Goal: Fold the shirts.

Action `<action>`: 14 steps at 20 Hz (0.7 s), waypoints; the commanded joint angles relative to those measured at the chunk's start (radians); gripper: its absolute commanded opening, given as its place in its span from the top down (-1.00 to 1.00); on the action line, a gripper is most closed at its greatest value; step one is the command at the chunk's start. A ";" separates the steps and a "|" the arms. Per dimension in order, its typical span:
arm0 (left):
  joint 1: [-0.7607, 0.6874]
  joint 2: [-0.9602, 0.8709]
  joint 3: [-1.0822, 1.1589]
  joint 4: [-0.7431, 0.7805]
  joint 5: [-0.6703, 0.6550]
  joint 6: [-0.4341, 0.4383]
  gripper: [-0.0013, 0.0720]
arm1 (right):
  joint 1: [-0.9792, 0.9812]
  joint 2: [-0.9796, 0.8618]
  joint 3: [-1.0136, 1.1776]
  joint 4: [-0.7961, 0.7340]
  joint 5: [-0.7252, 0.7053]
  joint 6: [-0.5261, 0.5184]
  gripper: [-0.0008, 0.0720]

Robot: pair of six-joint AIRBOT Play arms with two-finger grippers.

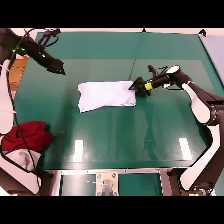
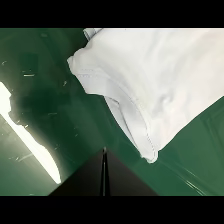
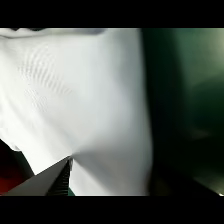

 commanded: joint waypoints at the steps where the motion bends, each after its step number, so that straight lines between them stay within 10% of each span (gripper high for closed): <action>1: 0.001 0.001 0.000 0.001 0.004 0.000 0.90 | 0.084 -0.004 -0.015 0.034 -0.099 -0.008 -0.19; 2: 0.001 0.001 0.000 0.001 0.003 0.000 0.90 | 0.098 -0.003 -0.004 0.054 -0.097 -0.020 0.62; 3: 0.001 0.001 0.000 0.001 0.002 -0.001 0.90 | 0.105 0.001 0.014 0.059 -0.094 -0.022 0.84; 14: 0.001 0.001 0.000 0.000 -0.009 -0.001 0.90 | -0.400 0.388 0.207 0.033 0.008 0.059 0.92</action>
